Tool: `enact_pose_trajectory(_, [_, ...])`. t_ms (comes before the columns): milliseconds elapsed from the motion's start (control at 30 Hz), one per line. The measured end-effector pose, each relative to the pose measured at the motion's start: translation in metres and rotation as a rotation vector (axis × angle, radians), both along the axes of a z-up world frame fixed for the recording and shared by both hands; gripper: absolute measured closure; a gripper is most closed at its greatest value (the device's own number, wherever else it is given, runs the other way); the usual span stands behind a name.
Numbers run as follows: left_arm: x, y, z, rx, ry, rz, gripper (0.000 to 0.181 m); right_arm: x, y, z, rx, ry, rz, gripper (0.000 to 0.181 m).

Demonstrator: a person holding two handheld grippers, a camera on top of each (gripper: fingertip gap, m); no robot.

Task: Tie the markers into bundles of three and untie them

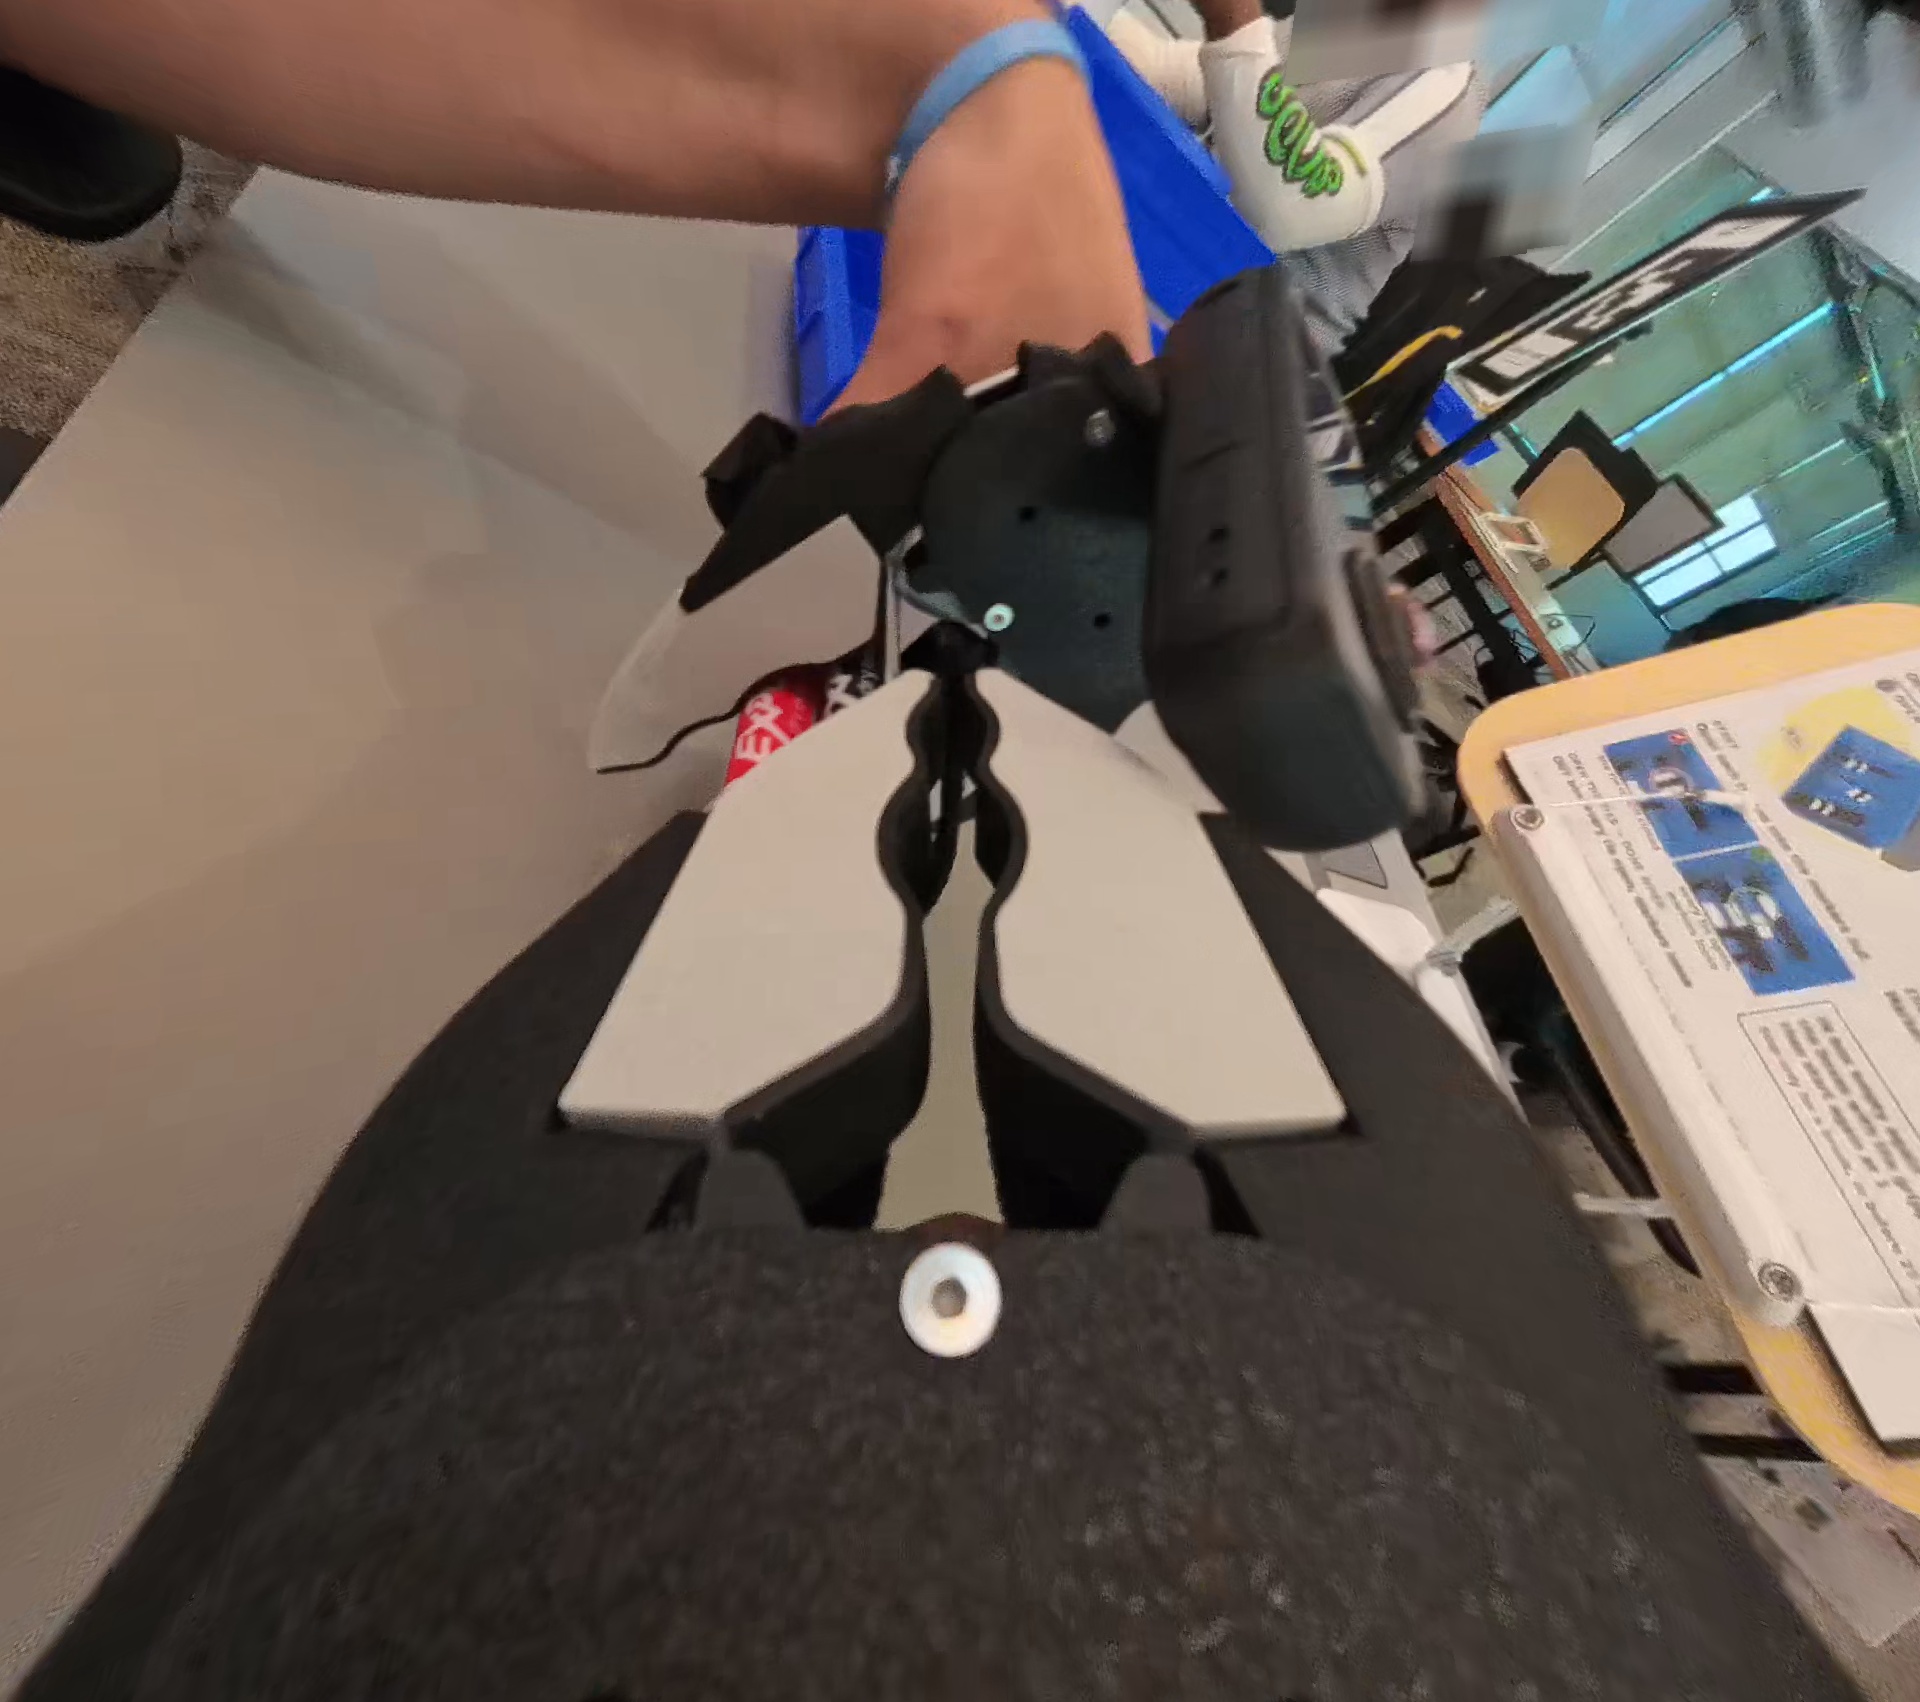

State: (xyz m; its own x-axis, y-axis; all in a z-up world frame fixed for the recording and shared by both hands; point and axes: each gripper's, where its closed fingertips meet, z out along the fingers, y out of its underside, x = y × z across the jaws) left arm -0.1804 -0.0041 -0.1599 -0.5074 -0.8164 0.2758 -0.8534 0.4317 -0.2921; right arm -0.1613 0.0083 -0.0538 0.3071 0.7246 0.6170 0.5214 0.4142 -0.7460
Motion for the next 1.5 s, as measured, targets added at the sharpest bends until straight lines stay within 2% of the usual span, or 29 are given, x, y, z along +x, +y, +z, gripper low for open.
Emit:
enact_pose_trajectory(33, [0.0, -0.003, 0.0, -0.002, -0.002, -0.014, 0.139, -0.003, -0.001, -0.005, 0.009, -0.022, 0.006, 0.18])
enact_pose_trajectory(333, [-0.009, -0.015, 0.002, -0.019, 0.014, -0.078, 0.14, -0.005, -0.007, -0.007, 0.033, -0.03, 0.085, 0.179])
enact_pose_trajectory(400, [-0.009, -0.008, -0.001, 0.024, 0.036, -0.043, 0.14, 0.001, -0.012, 0.0, 0.063, 0.025, 0.095, 0.18])
enact_pose_trajectory(533, [-0.012, 0.021, -0.006, 0.179, 0.108, 0.06, 0.14, 0.027, 0.001, -0.002, 0.122, 0.07, -0.013, 0.179])
enact_pose_trajectory(667, [-0.012, 0.042, -0.003, 0.268, 0.127, 0.15, 0.14, 0.07, 0.029, -0.034, -0.031, -0.026, -0.229, 0.18])
enact_pose_trajectory(800, [-0.011, 0.049, -0.003, 0.282, 0.103, 0.164, 0.14, 0.092, 0.03, -0.091, -0.416, -0.208, -0.291, 0.178])
enact_pose_trajectory(933, [-0.004, 0.058, -0.007, 0.29, 0.073, 0.196, 0.14, 0.084, 0.032, -0.107, -0.611, -0.035, -0.284, 0.157])
enact_pose_trajectory(1000, [-0.001, 0.058, -0.01, 0.276, 0.07, 0.196, 0.14, 0.078, 0.033, -0.1, -0.644, 0.059, -0.259, 0.144])
enact_pose_trajectory(1100, [0.003, 0.056, -0.015, 0.269, 0.067, 0.186, 0.14, 0.058, 0.026, -0.061, -0.646, 0.275, -0.125, 0.146])
enact_pose_trajectory(1167, [0.005, 0.053, -0.017, 0.265, 0.064, 0.178, 0.14, 0.047, 0.022, -0.048, -0.674, 0.346, -0.063, 0.148])
enact_pose_trajectory(1333, [0.01, 0.048, -0.019, 0.254, 0.063, 0.161, 0.14, 0.036, 0.033, -0.049, -0.682, 0.355, -0.073, 0.153])
enact_pose_trajectory(1400, [0.01, 0.048, -0.019, 0.261, 0.068, 0.162, 0.14, 0.035, 0.031, -0.053, -0.706, 0.328, -0.064, 0.164])
enact_pose_trajectory(1500, [0.007, 0.05, -0.02, 0.279, 0.084, 0.17, 0.14, 0.039, 0.031, -0.055, -0.703, 0.313, -0.084, 0.165])
